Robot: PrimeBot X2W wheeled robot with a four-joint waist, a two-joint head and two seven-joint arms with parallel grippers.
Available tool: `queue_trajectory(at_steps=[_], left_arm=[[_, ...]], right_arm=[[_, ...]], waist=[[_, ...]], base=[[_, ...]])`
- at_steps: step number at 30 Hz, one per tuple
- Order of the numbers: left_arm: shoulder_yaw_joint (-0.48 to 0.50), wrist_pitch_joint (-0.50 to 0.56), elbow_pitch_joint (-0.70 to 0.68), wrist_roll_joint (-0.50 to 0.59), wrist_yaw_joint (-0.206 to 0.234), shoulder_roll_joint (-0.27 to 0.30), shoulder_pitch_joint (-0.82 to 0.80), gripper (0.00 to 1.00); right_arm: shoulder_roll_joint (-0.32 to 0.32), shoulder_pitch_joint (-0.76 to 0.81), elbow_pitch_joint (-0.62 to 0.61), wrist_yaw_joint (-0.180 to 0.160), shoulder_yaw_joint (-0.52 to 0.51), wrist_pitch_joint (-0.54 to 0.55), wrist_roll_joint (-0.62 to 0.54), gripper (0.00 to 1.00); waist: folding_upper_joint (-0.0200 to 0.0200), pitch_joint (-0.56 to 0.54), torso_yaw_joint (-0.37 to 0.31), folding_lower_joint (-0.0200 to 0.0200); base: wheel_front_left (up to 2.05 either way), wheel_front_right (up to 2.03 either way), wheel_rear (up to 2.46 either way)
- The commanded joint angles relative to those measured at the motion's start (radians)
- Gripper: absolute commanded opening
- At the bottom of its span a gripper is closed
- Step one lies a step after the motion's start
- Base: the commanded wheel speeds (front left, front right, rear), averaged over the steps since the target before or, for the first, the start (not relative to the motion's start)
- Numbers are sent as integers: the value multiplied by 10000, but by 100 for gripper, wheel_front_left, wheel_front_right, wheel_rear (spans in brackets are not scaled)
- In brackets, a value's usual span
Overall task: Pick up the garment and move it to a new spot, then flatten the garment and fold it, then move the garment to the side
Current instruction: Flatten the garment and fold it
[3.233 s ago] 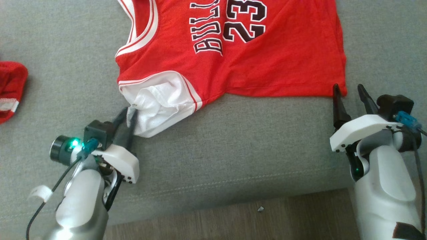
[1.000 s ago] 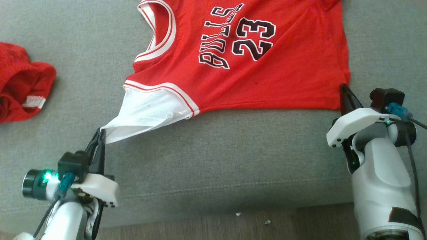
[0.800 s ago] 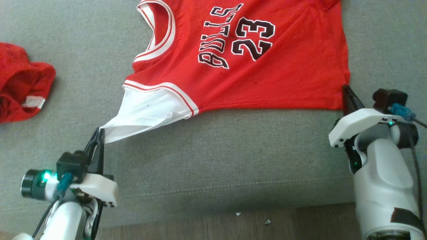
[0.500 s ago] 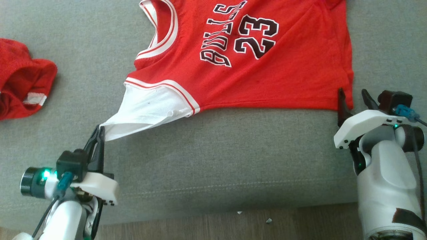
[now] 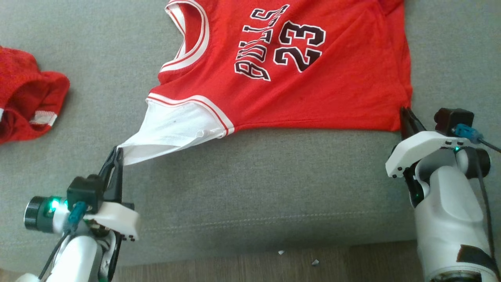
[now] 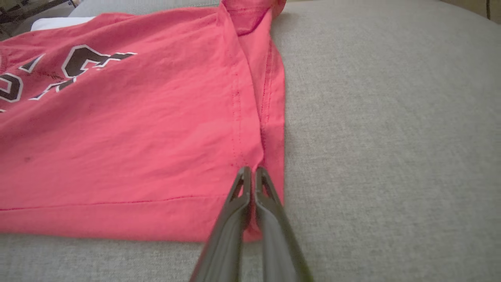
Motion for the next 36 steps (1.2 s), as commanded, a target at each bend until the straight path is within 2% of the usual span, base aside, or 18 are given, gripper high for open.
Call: queue_trajectory(at_steps=[1,7,10,16,20,24,29,32,36], left_arm=[[427,-4,-373,-82,103,382,-101,0],[519,-75,-671,-122,107,527,-190,0],[691,-114,-1119,-338,-77,661,-474,0],[1048,171,-2508,-413,-694,1613,-1876,0],[1166,1045,-3456,-502,-1184,2204,-3355,0],[927,2010,-3771,-465,-1763,2692,-5200,0],[306,2879,-2719,-383,-2157,3037,-7647,0],[-192,2971,-1592,-178,-2253,3180,-8825,0],[-925,2776,-150,-13,-2311,3258,-9983,0]], right_arm=[[40,-220,-370,-36,284,-131,1,0],[40,-216,-677,-36,327,-305,165,0],[40,-350,-1046,-36,367,-416,459,0],[-22,-965,-2738,-36,302,-222,280,0],[-253,-1676,-4049,-36,437,386,213,0],[-655,-2712,-4697,-36,959,1285,367,0],[-1174,-4187,-4256,-36,1417,2353,1361,0],[-1404,-4822,-3653,-36,2114,3049,2184,0],[-1706,-5517,-3009,-36,2925,3311,2725,0]], waist=[[0,-102,-27,0],[0,-493,-111,0],[0,-791,-139,0],[0,-1479,-215,0],[0,-1811,-311,0],[0,-2068,-400,0],[0,-2369,-356,0],[0,-2476,-310,0],[0,-2539,-268,0]], base=[[0,0,0],[0,0,0],[0,0,0],[0,0,0],[0,0,0],[0,0,0],[0,0,0],[0,0,0],[0,0,0]])
